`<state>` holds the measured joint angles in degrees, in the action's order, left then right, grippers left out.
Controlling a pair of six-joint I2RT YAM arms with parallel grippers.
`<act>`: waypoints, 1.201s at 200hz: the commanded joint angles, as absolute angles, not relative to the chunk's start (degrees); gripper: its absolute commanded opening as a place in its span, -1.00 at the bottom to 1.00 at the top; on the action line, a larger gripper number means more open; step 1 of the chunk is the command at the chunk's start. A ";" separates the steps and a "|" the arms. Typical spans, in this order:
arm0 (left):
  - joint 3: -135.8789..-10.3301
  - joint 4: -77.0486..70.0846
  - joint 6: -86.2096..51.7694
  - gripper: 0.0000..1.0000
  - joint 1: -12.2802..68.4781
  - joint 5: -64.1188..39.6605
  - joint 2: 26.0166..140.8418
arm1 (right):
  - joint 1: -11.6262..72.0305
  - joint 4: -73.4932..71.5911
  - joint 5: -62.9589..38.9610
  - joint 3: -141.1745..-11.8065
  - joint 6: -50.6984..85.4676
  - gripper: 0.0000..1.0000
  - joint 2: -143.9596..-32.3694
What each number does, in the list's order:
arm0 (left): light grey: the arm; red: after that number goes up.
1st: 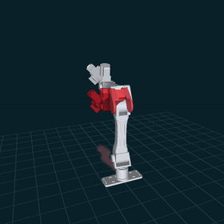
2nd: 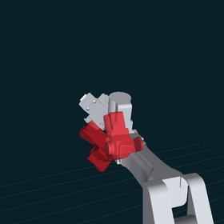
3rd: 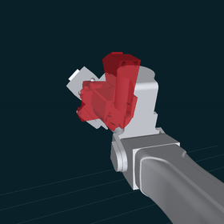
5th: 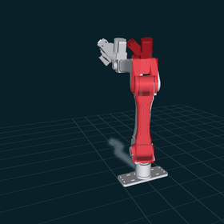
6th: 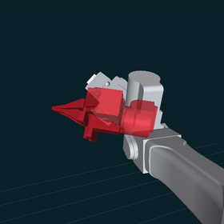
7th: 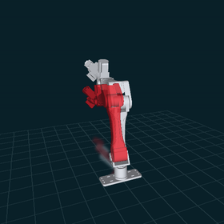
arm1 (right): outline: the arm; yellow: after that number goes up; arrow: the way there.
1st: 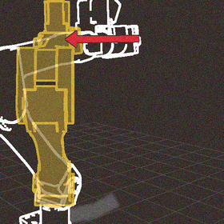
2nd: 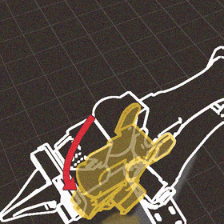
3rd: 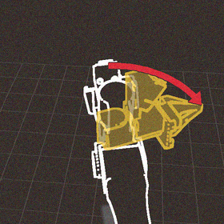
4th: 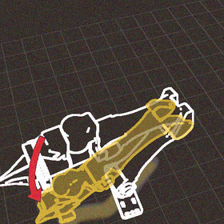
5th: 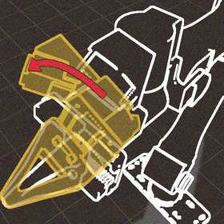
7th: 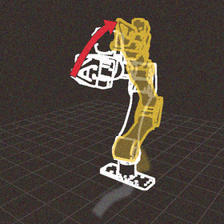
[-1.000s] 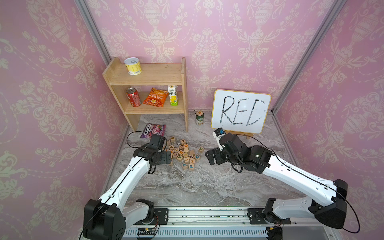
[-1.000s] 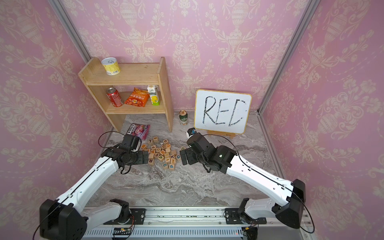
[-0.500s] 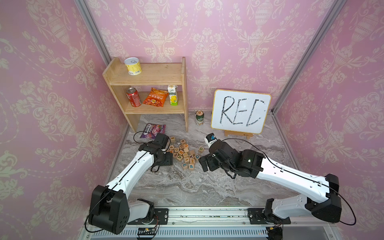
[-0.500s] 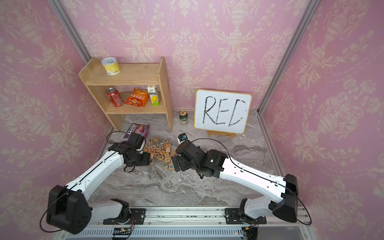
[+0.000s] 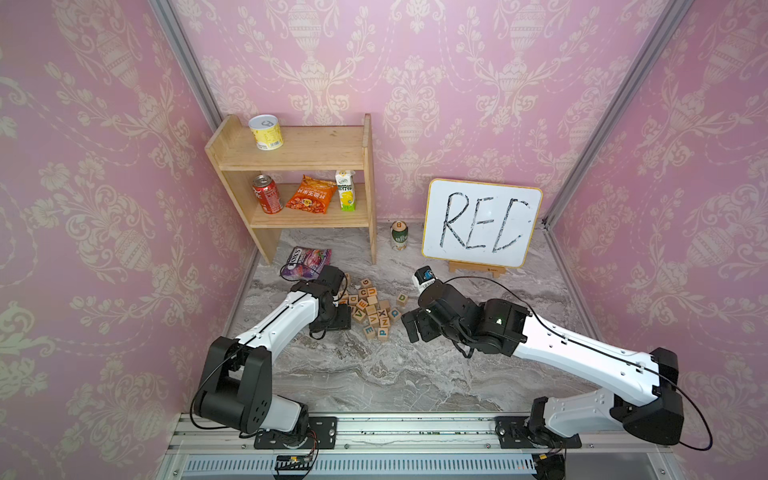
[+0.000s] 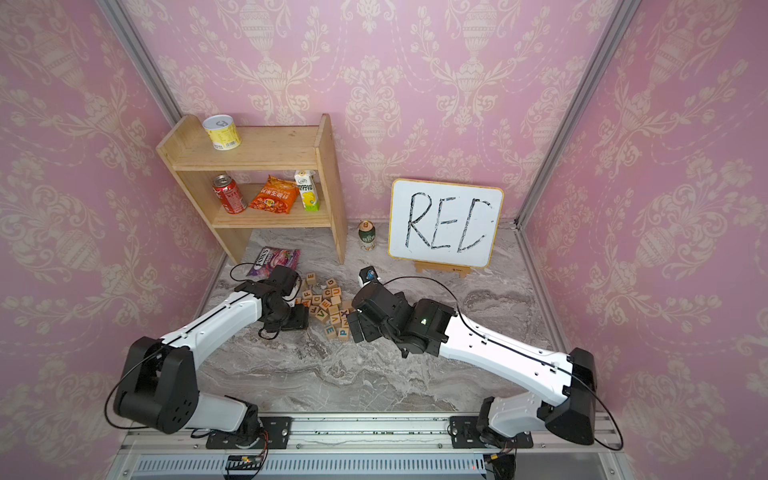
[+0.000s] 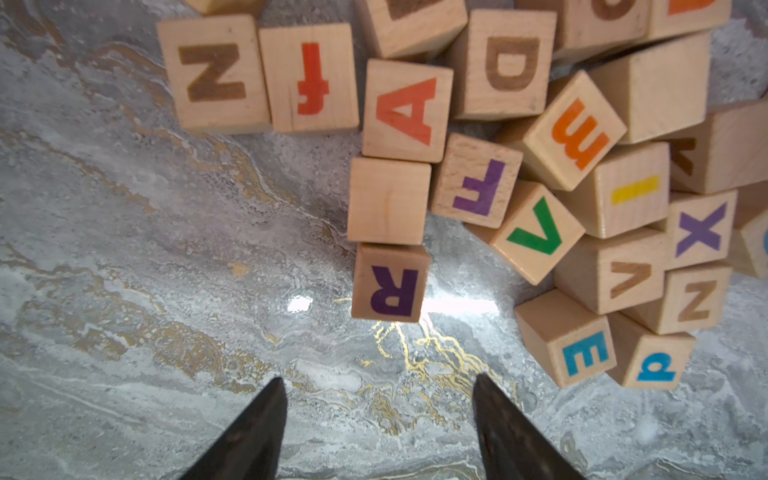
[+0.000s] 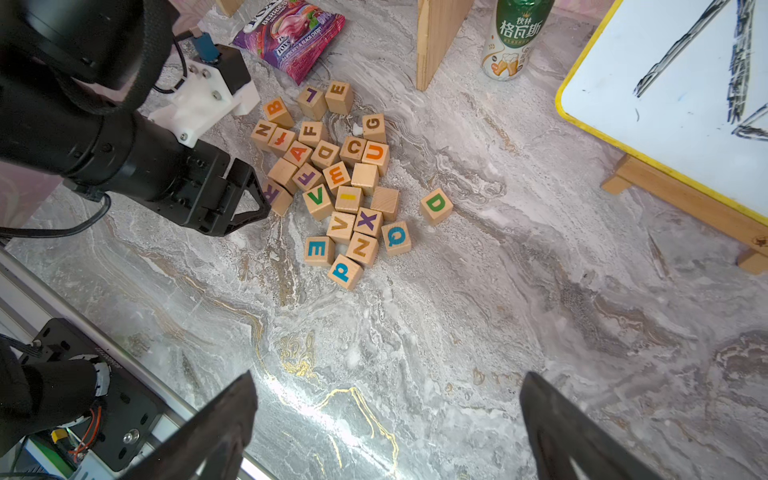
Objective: Assemble the uppercase word "red" with letter blocks
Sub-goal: Pick up the letter block from the center of the board.
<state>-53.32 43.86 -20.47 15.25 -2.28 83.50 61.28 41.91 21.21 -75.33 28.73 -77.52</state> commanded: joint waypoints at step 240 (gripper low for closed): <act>-59.10 46.51 -12.03 -0.68 19.41 0.05 86.81 | 61.44 48.54 26.38 -74.00 29.46 0.99 -73.13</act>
<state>-57.63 43.03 -15.44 17.93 -1.32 90.17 61.28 46.28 25.56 -75.13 28.77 -74.72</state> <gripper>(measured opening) 0.340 0.998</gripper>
